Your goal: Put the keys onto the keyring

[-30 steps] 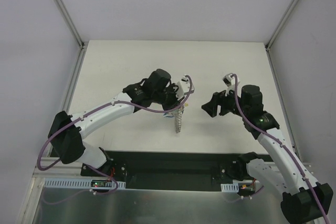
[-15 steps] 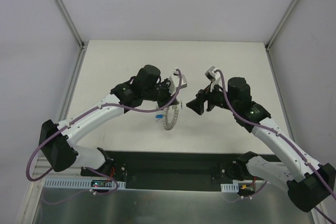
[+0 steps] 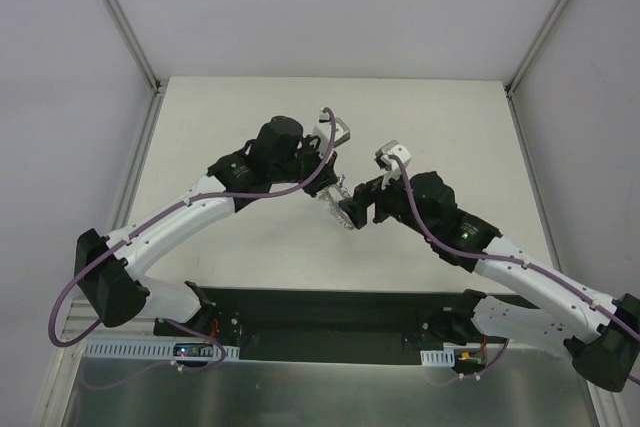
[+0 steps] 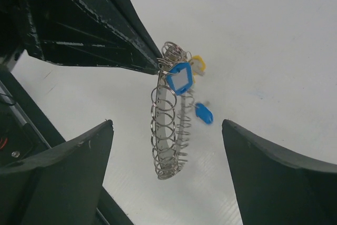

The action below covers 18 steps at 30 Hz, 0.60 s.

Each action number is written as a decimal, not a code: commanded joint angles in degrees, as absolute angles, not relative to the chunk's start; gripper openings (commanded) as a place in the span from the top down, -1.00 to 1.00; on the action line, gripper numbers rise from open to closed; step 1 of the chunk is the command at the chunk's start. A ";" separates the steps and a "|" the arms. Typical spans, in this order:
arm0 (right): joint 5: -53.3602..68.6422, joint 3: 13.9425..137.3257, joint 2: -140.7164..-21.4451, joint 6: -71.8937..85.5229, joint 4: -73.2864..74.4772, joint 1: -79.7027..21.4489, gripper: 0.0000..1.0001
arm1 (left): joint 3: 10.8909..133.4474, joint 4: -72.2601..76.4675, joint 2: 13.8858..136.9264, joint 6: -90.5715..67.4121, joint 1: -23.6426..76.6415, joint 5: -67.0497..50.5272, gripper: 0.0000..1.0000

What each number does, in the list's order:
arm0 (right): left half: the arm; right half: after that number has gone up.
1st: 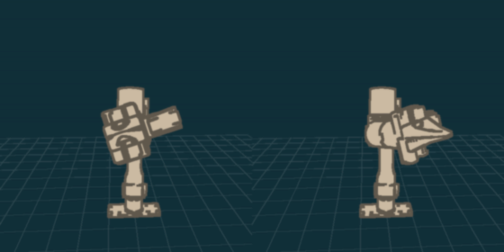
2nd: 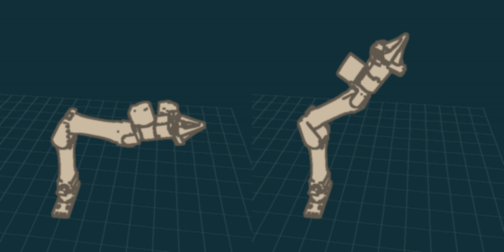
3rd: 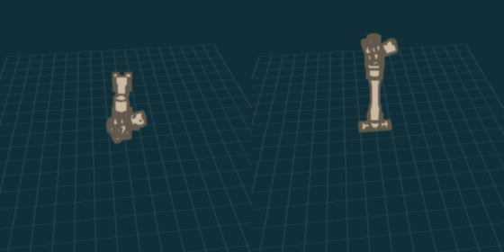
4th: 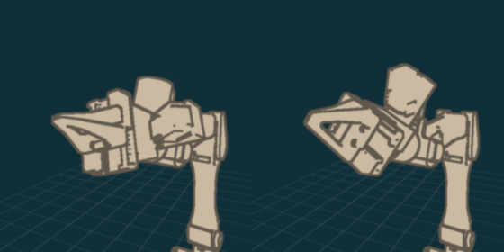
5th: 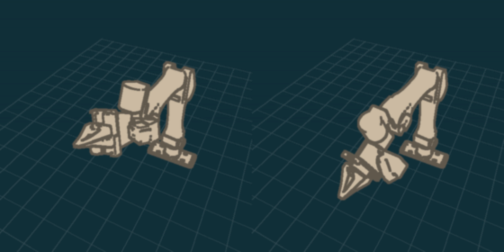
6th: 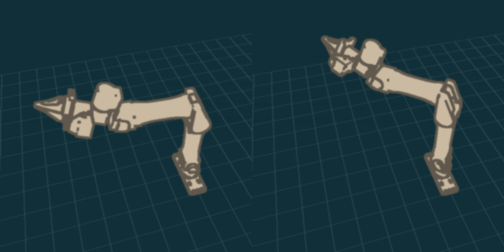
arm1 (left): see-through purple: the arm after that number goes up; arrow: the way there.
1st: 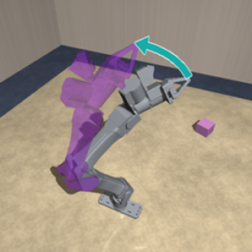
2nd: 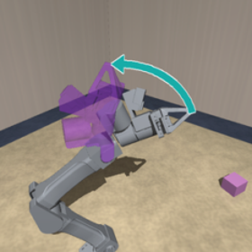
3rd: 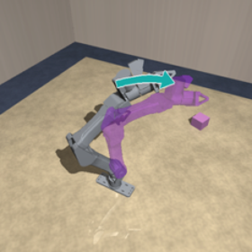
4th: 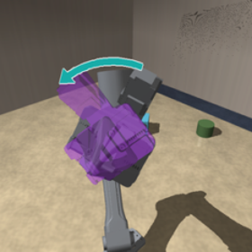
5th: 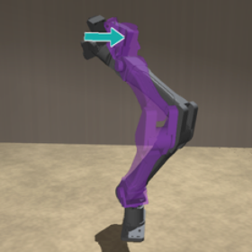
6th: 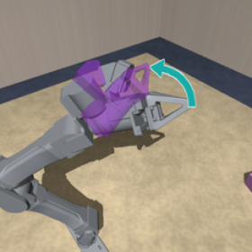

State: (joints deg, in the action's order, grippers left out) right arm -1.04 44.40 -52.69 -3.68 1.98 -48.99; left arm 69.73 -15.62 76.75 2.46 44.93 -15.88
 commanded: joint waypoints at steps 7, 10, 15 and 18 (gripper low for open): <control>-10.20 43.16 -59.76 -6.50 -5.62 -52.64 -0.71 | 74.79 -11.95 75.59 0.35 44.65 -16.08 1.00; -9.76 43.42 -61.61 -6.68 -6.50 -53.26 -0.52 | 74.97 -12.04 75.24 0.26 44.56 -16.00 1.00; -8.97 44.03 -61.44 -8.35 -6.94 -53.70 0.31 | 74.97 -12.04 74.36 0.18 44.56 -15.30 1.00; -9.23 44.56 -59.94 -10.36 -6.16 -53.61 0.87 | 74.53 -11.95 73.57 0.18 44.56 -14.24 0.97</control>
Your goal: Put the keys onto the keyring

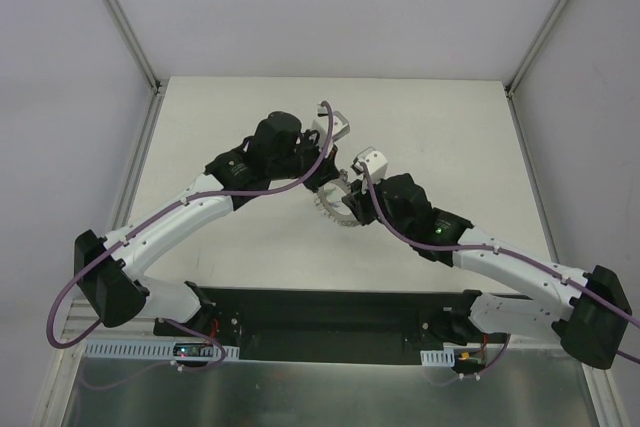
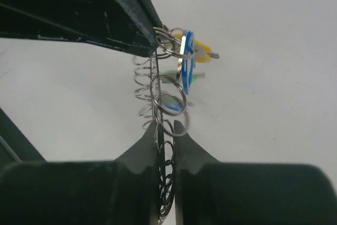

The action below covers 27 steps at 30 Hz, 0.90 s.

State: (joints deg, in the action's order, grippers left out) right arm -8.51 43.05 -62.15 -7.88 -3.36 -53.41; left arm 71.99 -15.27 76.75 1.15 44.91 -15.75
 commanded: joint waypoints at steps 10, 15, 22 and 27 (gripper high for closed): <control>-6.95 46.93 -57.22 -16.08 -2.73 -53.61 0.98 | 69.44 -7.74 68.47 -2.20 44.56 -10.99 0.24; -6.50 47.20 -57.22 -17.14 -2.11 -53.70 0.98 | 67.68 -6.94 66.80 -2.46 44.47 -10.55 0.08; -6.42 48.43 -58.01 -18.28 -0.79 -53.70 0.97 | 67.59 -7.03 68.11 -3.08 44.65 -14.06 0.02; -6.42 49.22 -59.06 -18.54 -0.26 -53.70 0.98 | 68.73 -7.12 69.52 -1.67 45.35 -16.79 0.17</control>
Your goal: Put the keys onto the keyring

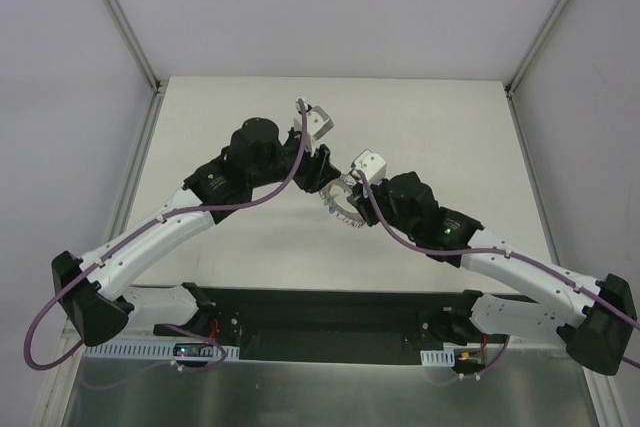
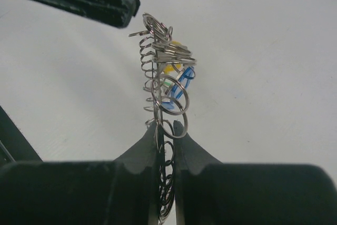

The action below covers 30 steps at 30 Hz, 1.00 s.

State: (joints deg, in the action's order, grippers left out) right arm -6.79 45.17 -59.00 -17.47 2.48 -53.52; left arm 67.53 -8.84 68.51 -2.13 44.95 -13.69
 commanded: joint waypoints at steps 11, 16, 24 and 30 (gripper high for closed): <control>-6.15 50.45 -60.38 -18.46 2.64 -53.61 0.97 | 73.21 -13.70 74.97 2.54 49.39 -11.52 0.34; -6.15 50.62 -60.64 -18.54 3.25 -53.70 0.97 | 74.35 -15.47 76.72 4.66 50.89 -9.41 0.34; -6.06 50.89 -60.56 -18.46 3.52 -53.79 0.98 | 75.06 -17.66 78.13 6.59 51.50 -6.94 0.47; -6.07 50.80 -60.64 -18.46 3.95 -53.88 0.97 | 74.97 -18.19 78.31 5.54 51.59 -7.12 0.37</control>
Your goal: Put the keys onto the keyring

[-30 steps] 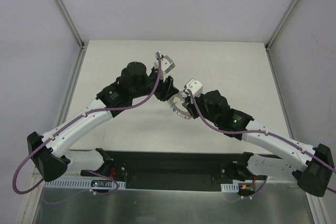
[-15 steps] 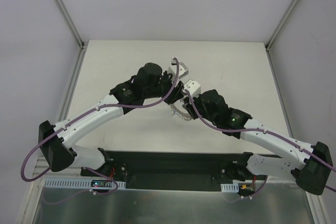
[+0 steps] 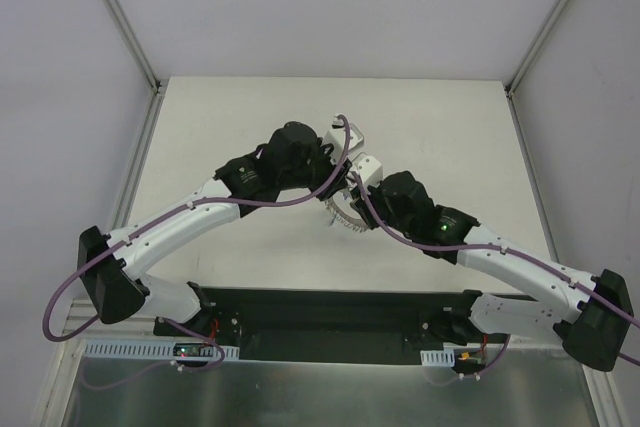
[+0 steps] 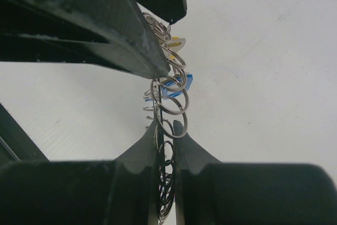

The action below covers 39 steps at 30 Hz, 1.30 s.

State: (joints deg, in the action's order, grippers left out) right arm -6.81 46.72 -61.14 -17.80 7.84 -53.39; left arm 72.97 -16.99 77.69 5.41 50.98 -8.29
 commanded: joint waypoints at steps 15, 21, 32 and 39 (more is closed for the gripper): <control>3.76 68.88 -72.85 -27.33 33.38 -54.05 0.98 | 53.38 -10.29 62.95 -10.63 37.63 -6.68 0.12; 0.38 76.29 -82.87 -34.44 50.75 -56.51 0.98 | 45.98 -7.82 57.32 -15.38 34.28 -8.44 0.07; -12.74 82.44 -86.75 -36.56 57.83 -58.01 0.98 | 40.17 5.61 59.58 -25.57 32.43 -21.78 0.05; -12.92 83.05 -86.84 -38.32 59.85 -58.10 0.98 | 41.04 18.36 64.77 -30.67 32.52 -31.89 0.01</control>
